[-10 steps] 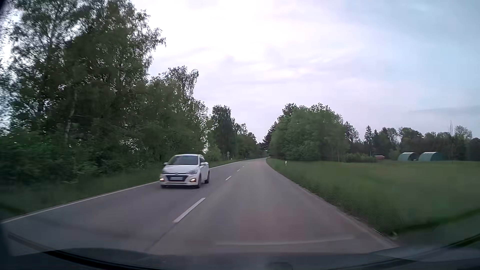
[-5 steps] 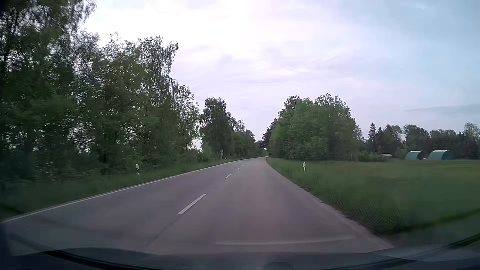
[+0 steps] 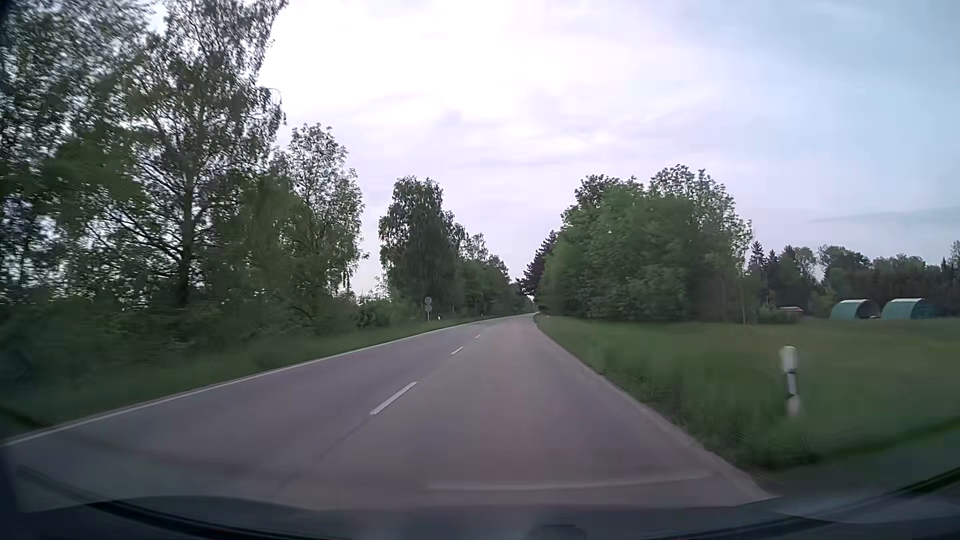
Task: Follow the waypoints while adhering to traffic rules and regulations
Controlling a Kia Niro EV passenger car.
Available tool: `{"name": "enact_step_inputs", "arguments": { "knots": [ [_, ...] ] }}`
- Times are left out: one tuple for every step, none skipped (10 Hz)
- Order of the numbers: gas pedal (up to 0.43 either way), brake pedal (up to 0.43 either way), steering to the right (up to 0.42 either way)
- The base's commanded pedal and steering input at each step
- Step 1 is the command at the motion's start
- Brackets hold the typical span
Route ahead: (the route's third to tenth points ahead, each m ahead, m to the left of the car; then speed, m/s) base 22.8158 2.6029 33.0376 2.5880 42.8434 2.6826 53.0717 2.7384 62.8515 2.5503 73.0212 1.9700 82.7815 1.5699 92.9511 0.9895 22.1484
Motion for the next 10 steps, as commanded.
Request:
{"name": "enact_step_inputs", "arguments": {
  "knots": [
    [0.248, 0.0, -0.004],
    [0.248, 0.0, -0.004],
    [0.24, 0.0, -0.003],
    [0.24, 0.0, -0.002],
    [0.228, 0.0, 0.0],
    [0.197, 0.0, 0.002],
    [0.197, 0.0, 0.002],
    [0.197, 0.0, 0.002],
    [0.189, 0.0, 0.002],
    [0.189, 0.0, 0.002]
  ]
}}
